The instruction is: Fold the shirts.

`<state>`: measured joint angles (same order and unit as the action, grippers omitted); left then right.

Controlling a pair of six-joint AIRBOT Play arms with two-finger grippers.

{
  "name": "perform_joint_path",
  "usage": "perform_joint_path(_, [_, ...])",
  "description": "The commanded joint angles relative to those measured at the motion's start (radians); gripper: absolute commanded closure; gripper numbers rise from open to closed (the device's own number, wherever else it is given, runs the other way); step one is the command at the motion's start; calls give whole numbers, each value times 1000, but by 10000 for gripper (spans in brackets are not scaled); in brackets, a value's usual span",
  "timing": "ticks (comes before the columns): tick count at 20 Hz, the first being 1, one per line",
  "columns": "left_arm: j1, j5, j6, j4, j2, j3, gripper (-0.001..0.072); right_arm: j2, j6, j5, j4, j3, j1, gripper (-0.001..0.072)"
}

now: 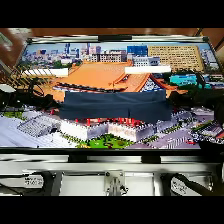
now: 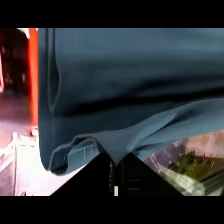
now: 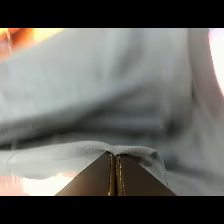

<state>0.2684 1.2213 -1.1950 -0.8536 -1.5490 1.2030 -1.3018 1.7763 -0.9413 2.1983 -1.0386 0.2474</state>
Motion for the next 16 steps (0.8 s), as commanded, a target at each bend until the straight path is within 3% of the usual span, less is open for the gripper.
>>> perform_joint_path(1, [-8,-17,-111,14,-116,119,677,-173,-63,68,-36,-167,-58,660])
perform_joint_path(5, [-13,-21,-119,85,-227,214,676,-267,-63,103,-35,-226,-58,660])
perform_joint_path(8, [-32,-101,-119,132,-266,255,675,-289,-63,176,-38,-225,-58,659])
perform_joint_path(12, [-53,-157,-119,133,-301,269,672,-325,-64,166,-38,-225,-58,650])
perform_joint_path(13, [-53,-156,-128,133,-308,269,557,-329,-63,160,-39,-225,-58,640])
perform_joint_path(14, [-53,-156,-127,133,-309,269,276,-329,-63,156,-43,-225,-58,639])
perform_joint_path(15, [-50,-152,-127,133,-305,269,74,-327,-61,151,-45,-226,-57,630])
perform_joint_path(16, [-44,-137,-126,132,-300,272,65,-318,-58,148,-47,-226,-57,584])
